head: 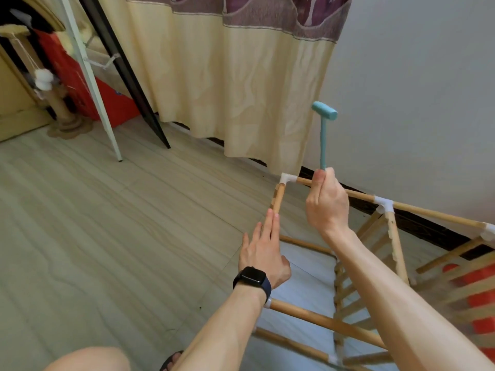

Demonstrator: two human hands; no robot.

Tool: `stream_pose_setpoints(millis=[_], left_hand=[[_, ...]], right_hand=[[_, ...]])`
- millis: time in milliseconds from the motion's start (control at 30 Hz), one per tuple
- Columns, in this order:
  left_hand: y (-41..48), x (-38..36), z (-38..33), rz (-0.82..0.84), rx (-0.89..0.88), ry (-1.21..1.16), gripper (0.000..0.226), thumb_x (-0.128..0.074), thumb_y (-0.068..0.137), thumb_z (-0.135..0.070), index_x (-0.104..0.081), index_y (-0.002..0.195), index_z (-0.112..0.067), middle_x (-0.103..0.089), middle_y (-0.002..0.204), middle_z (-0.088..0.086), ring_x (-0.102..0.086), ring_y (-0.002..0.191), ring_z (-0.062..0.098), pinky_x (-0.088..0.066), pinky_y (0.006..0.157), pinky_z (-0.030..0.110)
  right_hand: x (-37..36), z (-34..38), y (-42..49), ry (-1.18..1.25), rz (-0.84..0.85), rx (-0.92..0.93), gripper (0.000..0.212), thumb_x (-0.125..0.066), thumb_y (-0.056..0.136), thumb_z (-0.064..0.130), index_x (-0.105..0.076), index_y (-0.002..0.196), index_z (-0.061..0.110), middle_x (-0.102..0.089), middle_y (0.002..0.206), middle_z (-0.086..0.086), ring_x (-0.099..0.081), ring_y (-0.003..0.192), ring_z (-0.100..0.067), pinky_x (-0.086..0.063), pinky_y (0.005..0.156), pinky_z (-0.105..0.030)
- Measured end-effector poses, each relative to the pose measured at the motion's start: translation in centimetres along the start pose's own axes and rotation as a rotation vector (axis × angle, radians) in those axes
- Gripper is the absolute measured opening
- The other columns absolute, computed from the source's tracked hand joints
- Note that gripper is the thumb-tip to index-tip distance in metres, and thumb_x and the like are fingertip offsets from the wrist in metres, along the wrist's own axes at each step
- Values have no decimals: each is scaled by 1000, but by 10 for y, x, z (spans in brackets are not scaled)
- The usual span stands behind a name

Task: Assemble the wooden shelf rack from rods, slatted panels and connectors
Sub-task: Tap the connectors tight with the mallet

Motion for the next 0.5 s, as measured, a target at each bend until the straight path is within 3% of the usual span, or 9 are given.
stream_pose_setpoints(millis=[100, 133, 300, 400, 500], left_hand=[[-1, 2, 0, -4, 10, -6, 101, -55, 91, -32, 21, 156, -21, 23, 165, -4, -12, 153, 23, -20, 121, 52], [-1, 2, -1, 0, 8, -2, 100, -54, 90, -32, 20, 157, -21, 22, 165, -4, -13, 152, 23, -21, 121, 51], [4, 5, 1, -11, 2, 19, 99, -55, 91, -33, 19, 157, -21, 18, 166, -2, -22, 148, 23, -31, 116, 48], [6, 5, 3, -22, -6, 28, 101, -56, 91, -35, 21, 156, -22, 17, 166, -3, -30, 142, 22, -36, 113, 45], [9, 6, 3, -14, -14, 39, 103, -57, 90, -34, 21, 156, -21, 18, 166, -3, -40, 132, 22, -42, 106, 40]], right_hand=[[-49, -42, -24, -525, 592, -247, 45, -23, 106, 37, -56, 124, 12, -65, 115, -15, -62, 103, -36, -50, 83, -43], [-48, -49, -29, -560, 632, -281, 48, -22, 106, 37, -56, 129, 12, -64, 121, -16, -61, 108, -38, -49, 86, -43], [-3, -48, -35, -435, 441, -262, 53, -15, 107, 44, -57, 112, 13, -66, 109, -16, -60, 100, -41, -42, 78, -41], [33, -56, -64, -356, 354, -265, 49, -15, 106, 47, -50, 90, 17, -66, 85, -8, -61, 80, -34, -51, 73, -44], [81, -77, -106, -264, 172, -285, 46, -18, 105, 48, -49, 83, 23, -63, 71, -2, -63, 70, -28, -53, 67, -47]])
Point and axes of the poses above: each hand's wrist, its own y-axis towards the middle knuckle, its own x-axis out of the back of the hand, z = x × y, the point moved 8 cm from there along y, towards the middle knuckle
